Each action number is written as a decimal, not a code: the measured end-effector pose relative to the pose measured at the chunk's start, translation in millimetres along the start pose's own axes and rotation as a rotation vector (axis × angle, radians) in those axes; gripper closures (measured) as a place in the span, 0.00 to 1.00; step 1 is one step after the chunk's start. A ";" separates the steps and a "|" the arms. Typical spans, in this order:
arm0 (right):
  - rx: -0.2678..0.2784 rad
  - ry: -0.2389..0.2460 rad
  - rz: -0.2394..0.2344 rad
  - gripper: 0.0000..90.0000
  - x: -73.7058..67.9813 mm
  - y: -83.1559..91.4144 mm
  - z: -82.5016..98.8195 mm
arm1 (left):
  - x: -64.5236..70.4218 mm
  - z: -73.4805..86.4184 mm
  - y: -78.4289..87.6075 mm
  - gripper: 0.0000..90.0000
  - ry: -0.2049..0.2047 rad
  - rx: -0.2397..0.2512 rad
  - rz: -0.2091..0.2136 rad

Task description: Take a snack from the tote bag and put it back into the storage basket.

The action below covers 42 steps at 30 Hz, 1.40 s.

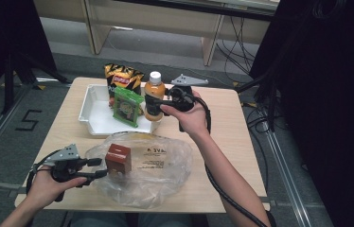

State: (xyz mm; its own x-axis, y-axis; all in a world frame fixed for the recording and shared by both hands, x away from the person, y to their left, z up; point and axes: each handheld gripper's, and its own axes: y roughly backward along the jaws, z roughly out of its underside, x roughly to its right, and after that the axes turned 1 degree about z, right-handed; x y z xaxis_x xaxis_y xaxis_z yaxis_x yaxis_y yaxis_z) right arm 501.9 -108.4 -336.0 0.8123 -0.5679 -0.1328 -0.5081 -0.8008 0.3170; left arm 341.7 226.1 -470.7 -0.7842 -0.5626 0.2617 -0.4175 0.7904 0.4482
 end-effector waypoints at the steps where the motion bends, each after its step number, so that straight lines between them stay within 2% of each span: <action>1: 0.001 0.010 -0.003 0.38 2.1 -3.3 0.3 | 0.1 -0.2 -0.1 0.48 -0.001 0.003 0.003; 2: -0.011 -0.010 -0.001 0.38 2.8 -8.0 0.8 | 0.8 -0.7 0.2 0.48 -0.004 0.002 -0.002; 5: -0.025 0.001 0.004 0.38 8.3 -23.4 2.2 | 1.9 -0.5 -0.8 0.48 0.016 0.008 -0.001; 6: -0.025 0.001 0.004 0.38 8.3 -23.4 2.2 | 1.6 -0.7 -0.9 0.48 0.011 0.007 -0.002; 7: -0.049 -0.023 0.001 0.38 10.0 -30.6 3.3 | 0.3 -1.1 -0.5 0.48 -0.007 0.001 0.001; 8: -0.044 -0.001 0.011 0.38 13.1 -35.4 4.6 | 0.1 -1.0 -0.5 0.48 -0.003 0.001 0.004; 11: -0.059 -0.010 0.010 0.38 16.1 -43.2 7.1 | 0.4 -0.6 -0.1 0.48 0.002 0.002 0.000; 12: -0.083 -0.022 0.014 0.38 17.6 -46.8 8.5 | 0.5 -0.5 0.0 0.48 0.003 0.002 -0.001; 13: -0.076 -0.016 0.017 0.38 19.4 -50.4 10.1 | 0.3 -0.5 0.3 0.48 0.001 0.003 -0.001; 17: -0.108 -0.022 0.027 0.38 27.3 -63.8 18.5 | -0.3 -0.4 0.7 0.48 0.002 0.009 0.008; 18: -0.122 -0.030 0.037 0.38 28.7 -64.6 19.5 | -0.4 -0.4 0.7 0.48 0.001 0.008 0.008; 19: -0.112 -0.024 0.040 0.38 30.0 -67.5 21.7 | -0.3 -0.5 0.8 0.48 0.001 0.008 0.006; 20: -0.134 -0.031 0.045 0.38 31.7 -68.3 22.8 | -0.7 -0.3 0.5 0.48 -0.001 0.011 0.008; 23: -0.127 -0.027 0.051 0.38 37.5 -73.8 27.0 | -0.2 -0.8 1.6 0.48 -0.007 0.005 -0.002; 25: -0.147 -0.040 0.056 0.38 40.0 -75.7 29.3 | -0.3 -0.9 1.6 0.48 -0.007 0.005 -0.001; 28: -0.145 -0.034 0.056 0.38 44.4 -80.7 34.3 | -0.9 -0.7 1.3 0.48 -0.009 0.001 0.007; 29: -0.159 -0.043 0.073 0.38 45.4 -80.4 35.2 | -0.9 -0.8 1.3 0.48 -0.010 0.001 0.007; 30: -0.155 -0.028 0.074 0.38 48.0 -81.6 36.9 | -0.8 -0.8 1.4 0.48 -0.011 0.001 0.008; 31: -0.147 -0.043 0.068 0.38 48.4 -83.6 39.0 | -0.6 -1.0 1.8 0.48 -0.013 -0.001 0.003; 33: -0.157 -0.044 0.083 0.38 50.4 -85.8 42.4 | 0.7 -0.7 1.8 0.48 0.006 -0.004 0.007; 34: -0.169 -0.054 0.075 0.38 50.8 -86.5 43.8 | 0.4 -0.7 1.9 0.48 0.003 -0.004 0.003; 35: -0.163 -0.039 0.085 0.38 52.3 -87.7 45.5 | 0.0 -0.8 1.9 0.48 -0.004 -0.005 0.001; 36: -0.184 -0.052 0.084 0.38 52.3 -88.3 47.4 | -0.2 -0.7 1.8 0.48 -0.003 -0.005 0.004; 37: -0.192 -0.044 0.089 0.38 53.8 -90.5 50.6 | -0.4 -0.9 1.6 0.48 -0.009 -0.004 0.005; 39: -0.188 -0.045 0.084 0.38 54.2 -92.3 52.6 | -0.1 -1.2 1.9 0.48 -0.015 -0.003 -0.001; 42: -0.207 -0.037 0.105 0.38 55.9 -94.8 57.7 | -0.2 -1.0 1.7 0.48 -0.014 -0.002 0.002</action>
State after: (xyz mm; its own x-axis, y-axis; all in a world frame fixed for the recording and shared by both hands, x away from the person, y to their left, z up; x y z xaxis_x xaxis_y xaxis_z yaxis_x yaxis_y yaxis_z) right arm 578.9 -75.2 -427.6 0.7449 -0.6559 -0.1221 -0.5168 -0.6831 0.5161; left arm 341.6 227.3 -469.1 -0.7915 -0.5572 0.2509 -0.4148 0.7914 0.4491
